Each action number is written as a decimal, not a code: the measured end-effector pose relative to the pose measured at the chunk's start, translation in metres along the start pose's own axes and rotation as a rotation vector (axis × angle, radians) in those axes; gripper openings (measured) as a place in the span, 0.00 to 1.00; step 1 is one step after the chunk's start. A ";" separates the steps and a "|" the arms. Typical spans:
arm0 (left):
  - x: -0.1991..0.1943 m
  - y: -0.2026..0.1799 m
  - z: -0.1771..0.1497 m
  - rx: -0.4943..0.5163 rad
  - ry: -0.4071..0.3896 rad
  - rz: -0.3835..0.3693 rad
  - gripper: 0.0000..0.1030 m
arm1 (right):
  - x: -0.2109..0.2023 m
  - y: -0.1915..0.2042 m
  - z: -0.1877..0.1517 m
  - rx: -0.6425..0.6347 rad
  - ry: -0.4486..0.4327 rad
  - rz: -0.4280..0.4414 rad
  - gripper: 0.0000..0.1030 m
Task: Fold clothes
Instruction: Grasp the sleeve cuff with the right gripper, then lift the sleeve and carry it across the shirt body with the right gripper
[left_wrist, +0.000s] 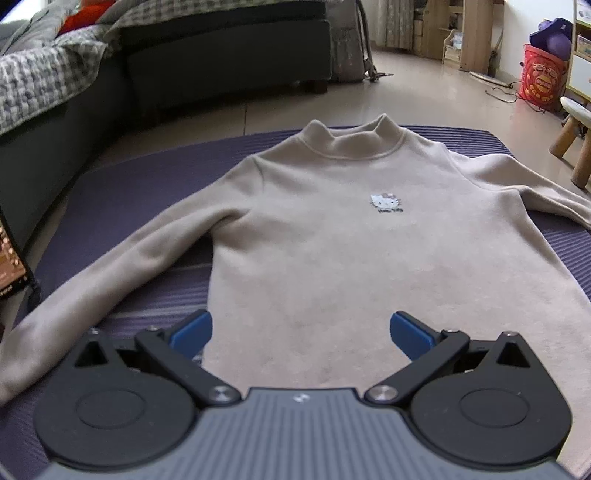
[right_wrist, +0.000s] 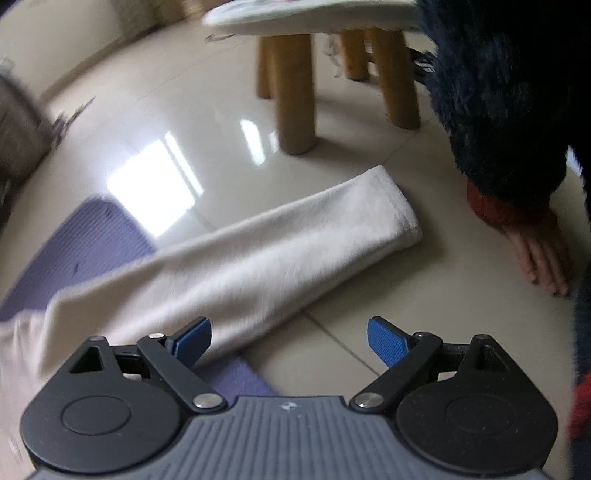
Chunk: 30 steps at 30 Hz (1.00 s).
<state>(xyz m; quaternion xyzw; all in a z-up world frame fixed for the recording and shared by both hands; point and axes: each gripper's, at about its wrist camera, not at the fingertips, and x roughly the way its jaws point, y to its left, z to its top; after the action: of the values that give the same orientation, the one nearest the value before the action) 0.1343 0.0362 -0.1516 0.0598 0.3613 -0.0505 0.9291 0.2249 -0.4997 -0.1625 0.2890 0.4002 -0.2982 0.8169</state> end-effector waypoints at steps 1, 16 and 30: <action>0.000 0.000 0.001 0.004 -0.019 -0.002 1.00 | 0.006 -0.006 -0.001 0.063 -0.023 0.008 0.80; 0.016 0.016 0.000 -0.028 -0.022 -0.037 1.00 | 0.023 0.010 -0.008 0.137 -0.262 0.027 0.09; 0.018 0.037 0.010 -0.230 0.090 -0.341 1.00 | -0.114 0.130 0.015 -0.312 -0.344 0.351 0.09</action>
<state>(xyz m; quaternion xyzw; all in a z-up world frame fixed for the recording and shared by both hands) 0.1594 0.0701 -0.1538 -0.1066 0.4108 -0.1625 0.8907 0.2684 -0.3959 -0.0308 0.1696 0.2406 -0.1318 0.9466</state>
